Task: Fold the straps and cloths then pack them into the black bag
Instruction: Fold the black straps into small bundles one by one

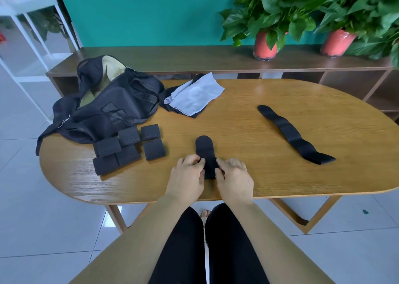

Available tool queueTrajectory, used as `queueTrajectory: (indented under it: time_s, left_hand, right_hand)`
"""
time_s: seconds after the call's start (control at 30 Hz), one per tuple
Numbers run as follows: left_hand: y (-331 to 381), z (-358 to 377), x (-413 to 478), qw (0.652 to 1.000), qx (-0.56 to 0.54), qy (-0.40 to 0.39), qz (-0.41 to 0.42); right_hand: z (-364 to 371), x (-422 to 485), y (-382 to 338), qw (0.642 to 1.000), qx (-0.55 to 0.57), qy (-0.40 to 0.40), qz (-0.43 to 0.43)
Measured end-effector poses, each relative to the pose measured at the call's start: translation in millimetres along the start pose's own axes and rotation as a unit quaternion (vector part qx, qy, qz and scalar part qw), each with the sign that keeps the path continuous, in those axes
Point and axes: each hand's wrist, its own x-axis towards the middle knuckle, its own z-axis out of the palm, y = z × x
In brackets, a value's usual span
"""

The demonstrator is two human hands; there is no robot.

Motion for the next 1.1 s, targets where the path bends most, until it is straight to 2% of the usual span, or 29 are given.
queueTrajectory:
  time_s: [0.13, 0.27, 0.43, 0.57, 0.7, 0.9, 1.0, 1.1]
  left_hand:
    - [-1.7, -9.5, 3.1, 0.998, 0.036, -0.052, 0.013]
    - [-4.9, -18.4, 7.2, 0.993, 0.044, -0.104, 0.023]
    - [-6.8, -24.5, 0.7, 0.99, 0.045, -0.126, 0.043]
    - [-11.8, -27.9, -11.0, 0.989, 0.03, -0.134, 0.061]
    - [-15.2, -28.3, -19.8, 0.987, 0.003, -0.144, 0.075]
    - [-21.1, -29.9, -22.7, 0.984, -0.076, -0.153, 0.059]
    - [-20.9, -26.6, -17.2, 0.987, -0.095, -0.121, 0.05]
    - [-15.3, -26.7, -10.2, 0.986, -0.14, -0.086, -0.008]
  right_hand:
    - [1.2, 0.1, -0.5, 0.998, -0.014, 0.031, -0.05]
    - [-1.3, -1.4, -1.6, 0.997, -0.034, 0.038, -0.061]
    - [-14.9, -7.7, 4.4, 0.997, -0.03, -0.05, -0.048]
    - [-27.6, -22.4, 10.8, 0.989, 0.033, -0.104, -0.102]
    - [-30.5, -29.1, 8.8, 0.982, 0.041, -0.128, -0.136]
    - [-32.7, -18.8, 8.0, 0.979, 0.091, -0.158, -0.093]
    - [-33.9, -13.6, 4.3, 0.975, 0.121, -0.17, -0.075]
    - [-33.4, -10.4, 1.8, 0.969, 0.179, -0.168, -0.033]
